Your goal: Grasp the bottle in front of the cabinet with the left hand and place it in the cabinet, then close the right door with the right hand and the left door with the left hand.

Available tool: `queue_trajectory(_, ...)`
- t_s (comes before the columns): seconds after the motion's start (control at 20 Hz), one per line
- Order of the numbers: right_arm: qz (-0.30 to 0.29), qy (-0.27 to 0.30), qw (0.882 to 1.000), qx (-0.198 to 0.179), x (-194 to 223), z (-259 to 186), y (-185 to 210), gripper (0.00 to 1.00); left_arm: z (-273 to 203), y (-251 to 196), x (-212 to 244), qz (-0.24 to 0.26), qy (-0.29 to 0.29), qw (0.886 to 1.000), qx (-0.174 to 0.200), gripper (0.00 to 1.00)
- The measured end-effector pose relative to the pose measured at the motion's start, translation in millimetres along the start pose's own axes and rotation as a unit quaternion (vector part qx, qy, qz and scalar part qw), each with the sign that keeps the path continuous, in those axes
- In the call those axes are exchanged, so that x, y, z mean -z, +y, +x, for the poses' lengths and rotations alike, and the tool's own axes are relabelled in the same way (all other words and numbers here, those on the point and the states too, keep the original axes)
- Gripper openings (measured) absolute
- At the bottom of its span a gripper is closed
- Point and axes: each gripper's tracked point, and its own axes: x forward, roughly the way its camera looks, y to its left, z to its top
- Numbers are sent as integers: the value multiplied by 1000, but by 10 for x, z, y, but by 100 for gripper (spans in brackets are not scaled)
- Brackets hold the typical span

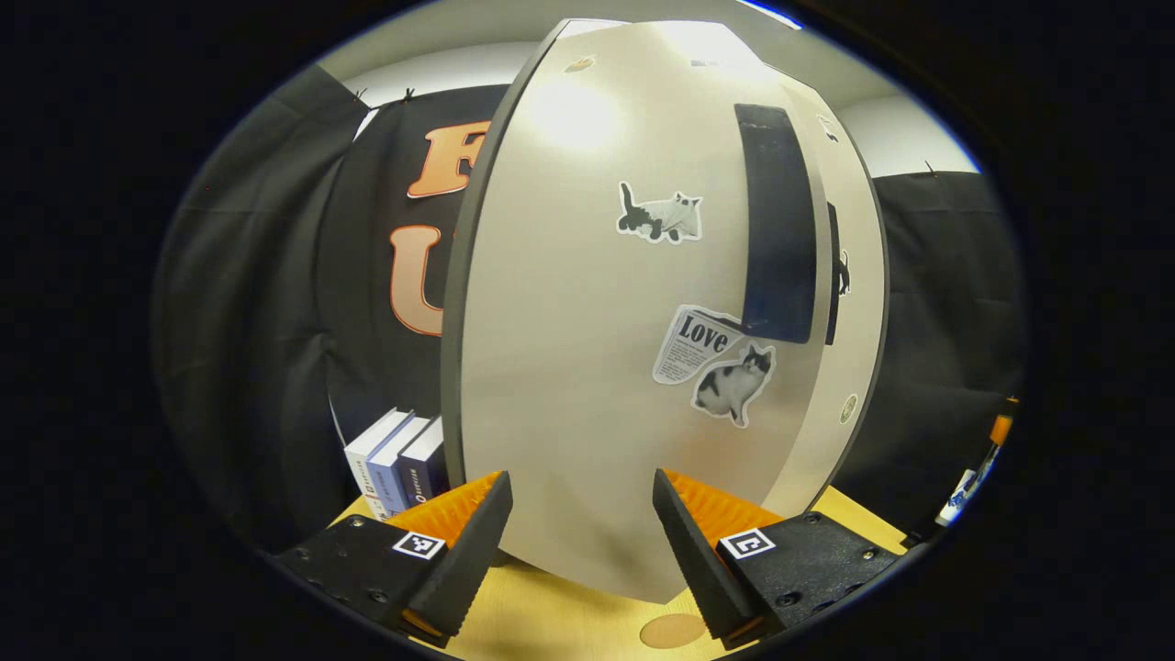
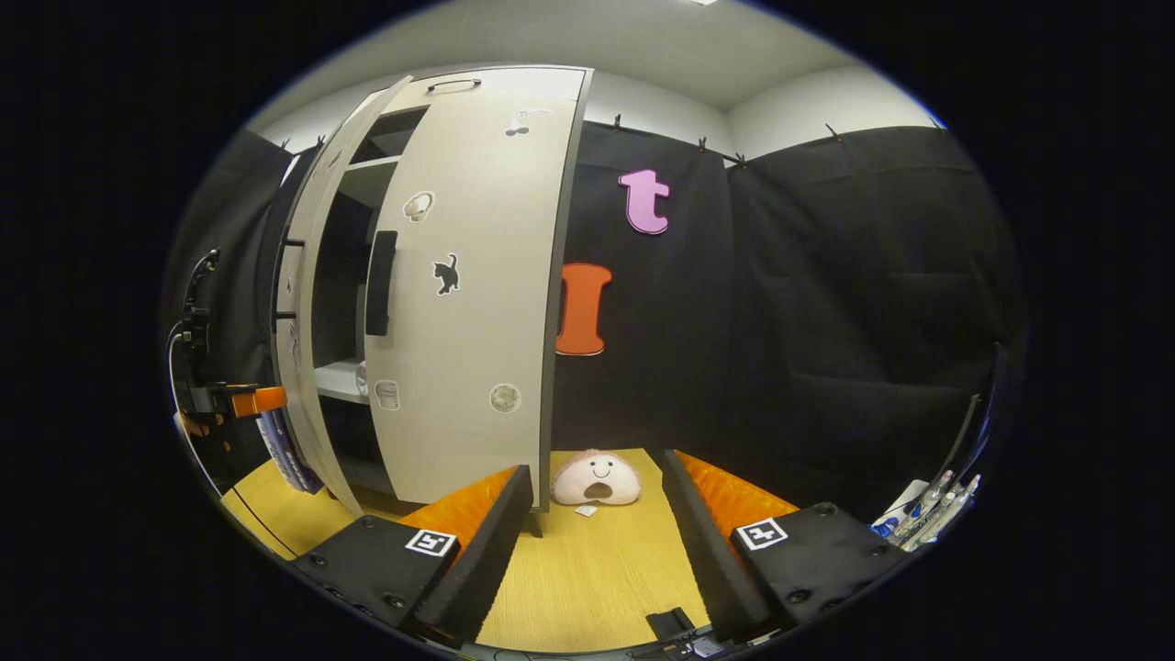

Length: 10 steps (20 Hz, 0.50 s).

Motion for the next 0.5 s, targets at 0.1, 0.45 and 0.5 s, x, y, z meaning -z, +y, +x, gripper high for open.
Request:
queue_trajectory(0.1, -1, 2, 1000, 5, 13, 22, -41, 95, 97, -27, 44, -4, 6, 1000, 1, 94)
queue_trajectory(0.45, 4, 12, 1000, 16, 77, 184, -141, 95, 310, -145, 92, -3, 12, 1000, 11, 94)
queue_trajectory(0.5, 6, 15, 1000, 17, 94, 204, -158, 95, 332, -151, 92, -1, 12, 1000, 10, 94)
